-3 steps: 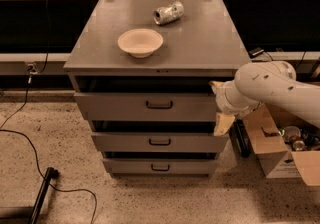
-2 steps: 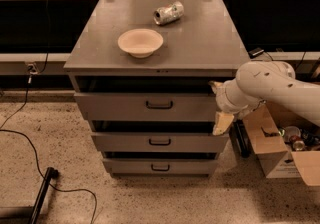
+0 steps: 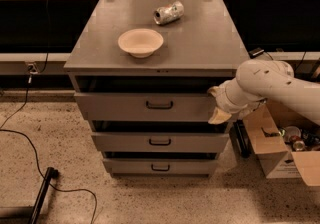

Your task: Open top drawer

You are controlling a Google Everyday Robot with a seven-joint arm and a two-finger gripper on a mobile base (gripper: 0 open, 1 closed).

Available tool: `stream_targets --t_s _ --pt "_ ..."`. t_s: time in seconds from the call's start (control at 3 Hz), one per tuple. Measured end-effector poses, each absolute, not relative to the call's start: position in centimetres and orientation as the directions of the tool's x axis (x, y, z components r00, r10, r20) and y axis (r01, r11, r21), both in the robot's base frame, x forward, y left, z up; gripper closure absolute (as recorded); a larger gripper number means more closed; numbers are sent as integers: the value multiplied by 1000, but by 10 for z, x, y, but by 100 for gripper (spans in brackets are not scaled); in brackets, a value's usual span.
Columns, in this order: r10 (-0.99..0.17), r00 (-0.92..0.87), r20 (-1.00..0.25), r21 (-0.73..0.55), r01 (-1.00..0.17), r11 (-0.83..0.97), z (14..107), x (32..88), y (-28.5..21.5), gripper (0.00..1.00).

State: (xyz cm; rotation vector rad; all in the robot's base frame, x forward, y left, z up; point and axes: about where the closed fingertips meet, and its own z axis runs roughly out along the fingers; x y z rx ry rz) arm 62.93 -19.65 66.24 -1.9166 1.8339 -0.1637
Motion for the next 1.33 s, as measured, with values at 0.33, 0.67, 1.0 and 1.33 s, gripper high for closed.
stream_targets --t_s 0.33,0.67,1.0,1.33 --pt "-966 95 -240 -407 -913 12 666 621 -198 41" --pt "-959 102 -264 -396 -918 12 674 604 -199 41" --pt "-948 104 -301 -380 -925 20 686 577 -205 42" --pt "-938 100 -331 -369 -929 31 701 544 -214 35"
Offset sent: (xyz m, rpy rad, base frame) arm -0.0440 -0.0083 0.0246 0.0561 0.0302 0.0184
